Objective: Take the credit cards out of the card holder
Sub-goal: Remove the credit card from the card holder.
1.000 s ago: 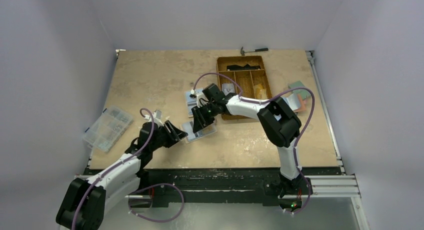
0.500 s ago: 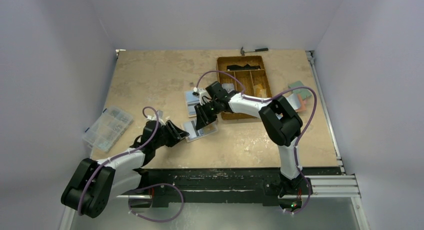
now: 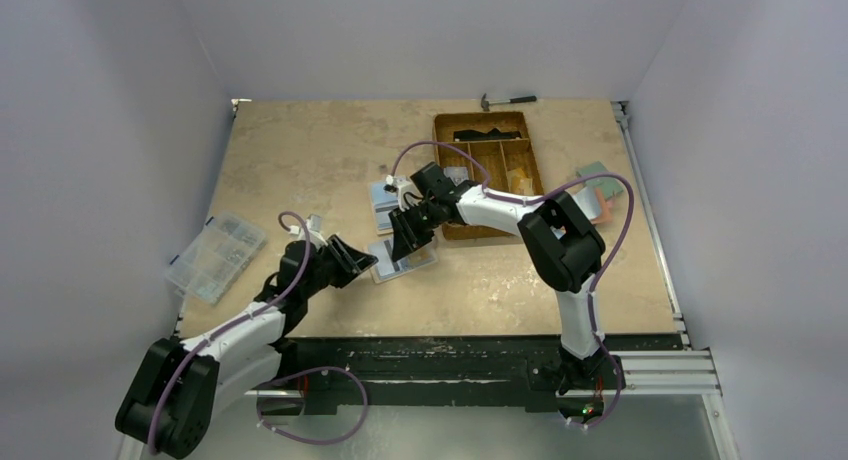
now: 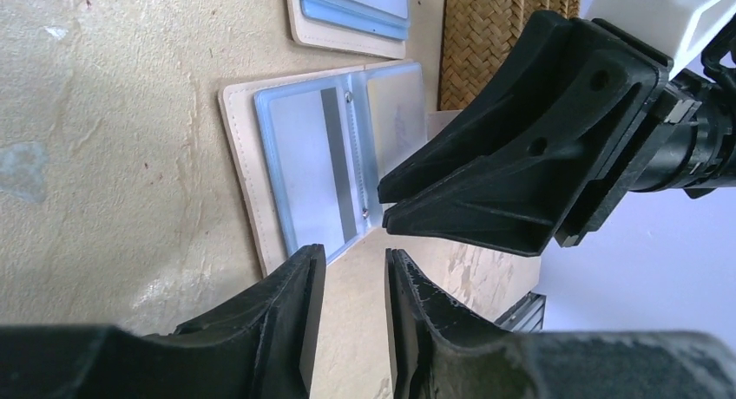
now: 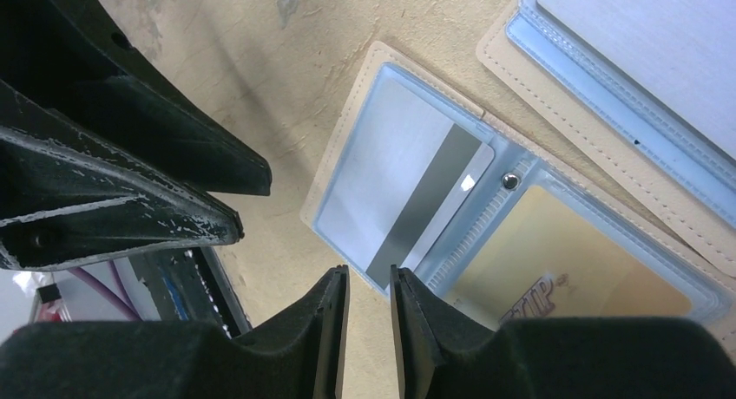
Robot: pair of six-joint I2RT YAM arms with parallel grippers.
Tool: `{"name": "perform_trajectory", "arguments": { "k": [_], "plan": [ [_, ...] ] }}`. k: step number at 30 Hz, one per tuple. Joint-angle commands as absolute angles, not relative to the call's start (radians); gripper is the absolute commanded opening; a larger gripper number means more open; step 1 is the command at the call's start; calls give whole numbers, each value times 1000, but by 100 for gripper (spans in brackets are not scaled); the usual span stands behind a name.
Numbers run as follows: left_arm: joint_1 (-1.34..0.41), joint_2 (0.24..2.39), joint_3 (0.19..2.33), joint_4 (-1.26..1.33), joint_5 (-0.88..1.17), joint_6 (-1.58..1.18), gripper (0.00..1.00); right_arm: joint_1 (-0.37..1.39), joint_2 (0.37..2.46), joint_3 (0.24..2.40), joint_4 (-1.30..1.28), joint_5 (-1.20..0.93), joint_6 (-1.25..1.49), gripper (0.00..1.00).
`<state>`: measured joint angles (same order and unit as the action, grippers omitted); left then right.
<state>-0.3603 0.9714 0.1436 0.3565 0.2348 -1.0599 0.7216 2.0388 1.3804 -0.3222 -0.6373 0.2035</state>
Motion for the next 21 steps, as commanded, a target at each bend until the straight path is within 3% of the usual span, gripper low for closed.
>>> {"name": "perform_trajectory", "arguments": {
  "k": [1,8,21],
  "plan": [
    [-362,990,169,365,226,-1056,36,718,2003,1426,-333,-661,164,32],
    [-362,1119,181,465,267,-1065,40,715,2011,1423,-331,-650,169,32],
    [-362,1167,196,503,279,-1065,41,712,2023,1422,-332,-644,176,32]
  ]
}}
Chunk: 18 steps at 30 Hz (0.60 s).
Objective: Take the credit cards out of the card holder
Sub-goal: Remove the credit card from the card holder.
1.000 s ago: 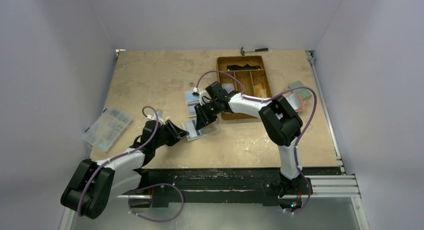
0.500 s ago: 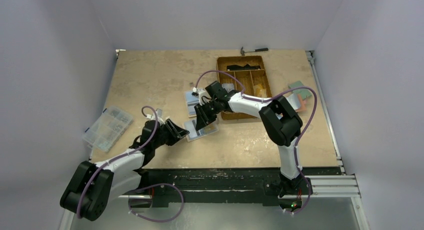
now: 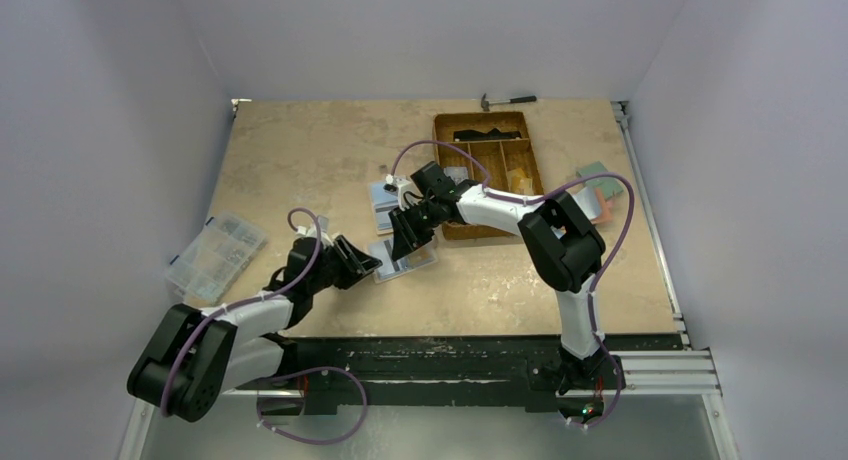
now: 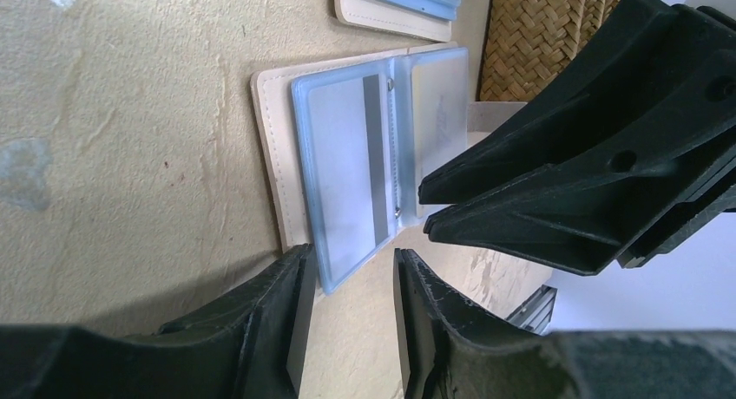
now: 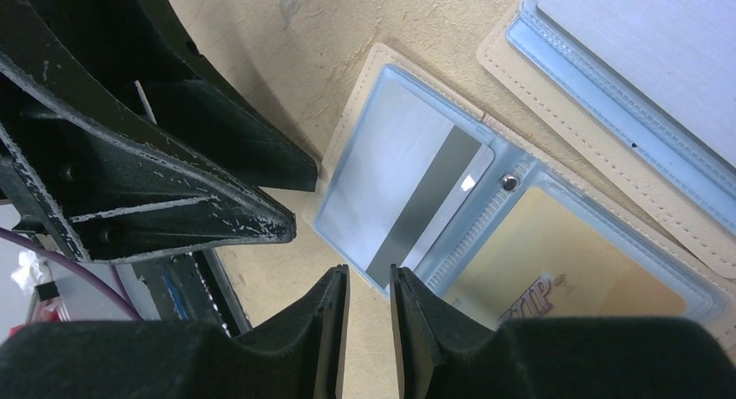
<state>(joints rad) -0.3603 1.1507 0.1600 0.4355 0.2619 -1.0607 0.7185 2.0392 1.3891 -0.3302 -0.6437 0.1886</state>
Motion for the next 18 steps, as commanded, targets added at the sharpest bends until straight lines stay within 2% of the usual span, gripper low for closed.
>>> {"name": "perform_trajectory", "arguments": {
  "k": [1,18],
  "plan": [
    [-362,1175,201,502,280,-1064,41,713,2024,1423,-333,-644,178,32],
    [-373,1224,227,501,278,-1066,41,711,2024,1423,-333,-647,181,32]
  ]
}}
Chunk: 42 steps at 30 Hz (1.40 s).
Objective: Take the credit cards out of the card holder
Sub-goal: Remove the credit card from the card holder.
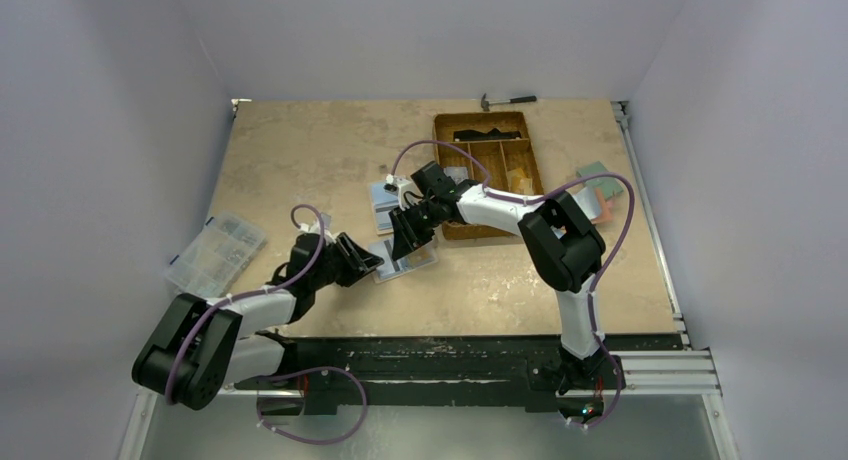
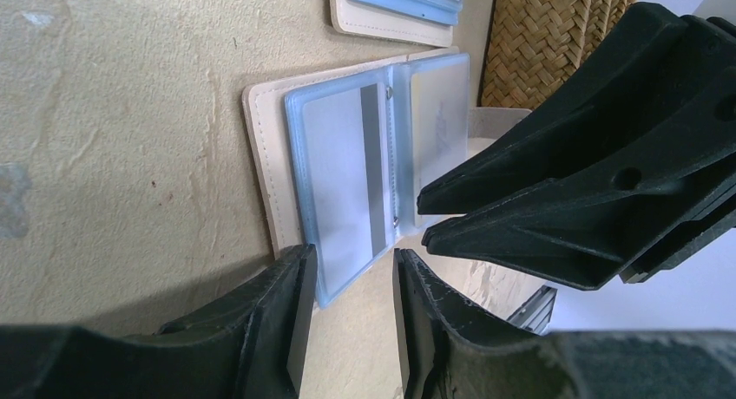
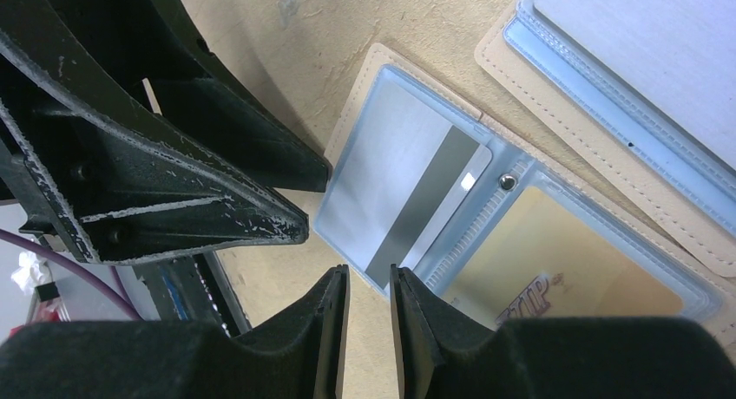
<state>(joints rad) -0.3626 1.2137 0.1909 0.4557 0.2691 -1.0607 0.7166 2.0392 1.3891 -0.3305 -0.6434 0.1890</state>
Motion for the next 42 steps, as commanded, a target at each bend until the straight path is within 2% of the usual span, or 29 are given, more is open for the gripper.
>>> {"name": "perform_trajectory", "arguments": {
  "k": [1,27,42],
  "plan": [
    [-376,1227,230,501,275,-1066,41,711,2025,1423,-334,-647,181,32],
    [-421,1268,297,402,217,-1040,44,710,2029,1418,-331,-633,189,32],
    [-423,1331,299,410,179,-1035,34,709,2010,1419,-337,-492,206,33]
  ]
}}
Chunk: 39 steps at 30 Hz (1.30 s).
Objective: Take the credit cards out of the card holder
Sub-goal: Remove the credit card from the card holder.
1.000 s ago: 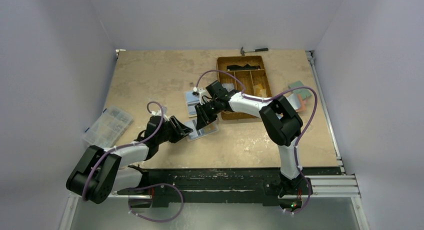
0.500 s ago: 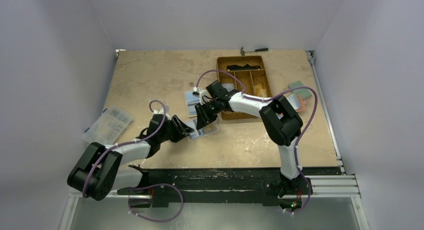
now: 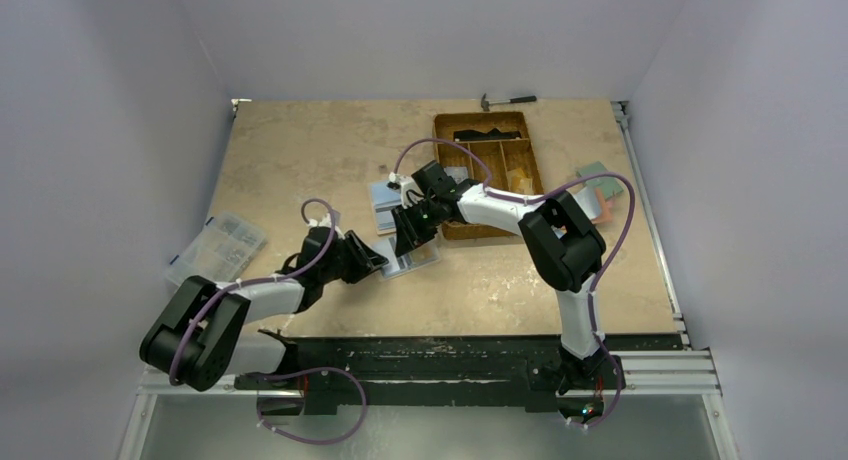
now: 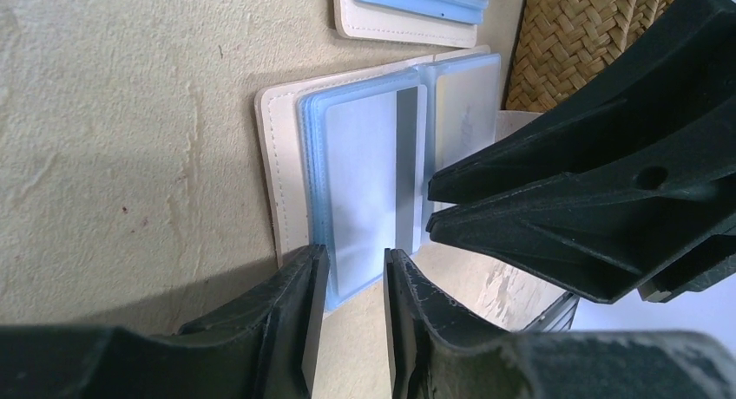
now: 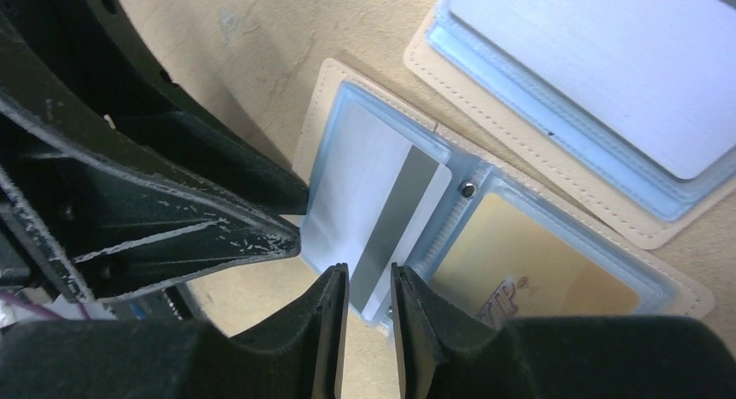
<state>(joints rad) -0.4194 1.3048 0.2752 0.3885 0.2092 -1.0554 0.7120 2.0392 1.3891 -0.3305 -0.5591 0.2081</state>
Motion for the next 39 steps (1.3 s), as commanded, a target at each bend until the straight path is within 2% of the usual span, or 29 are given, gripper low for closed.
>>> {"name": "perform_trajectory", "arguments": {
  "k": [1,23,34,39],
  "plan": [
    [-423,1336,299,414,179,-1034,34,710,2010,1419,-338,-488,204,33],
    [-425,1418,295,498,210,-1028,11,712,2064,1440,-389,-399,194,47],
    [-433,1424,290,541,224,-1034,10,719,2088,1442,-395,-466,210,48],
    [-434,1421,283,547,226,-1039,10,716,2084,1439,-379,-523,226,42]
  ]
}}
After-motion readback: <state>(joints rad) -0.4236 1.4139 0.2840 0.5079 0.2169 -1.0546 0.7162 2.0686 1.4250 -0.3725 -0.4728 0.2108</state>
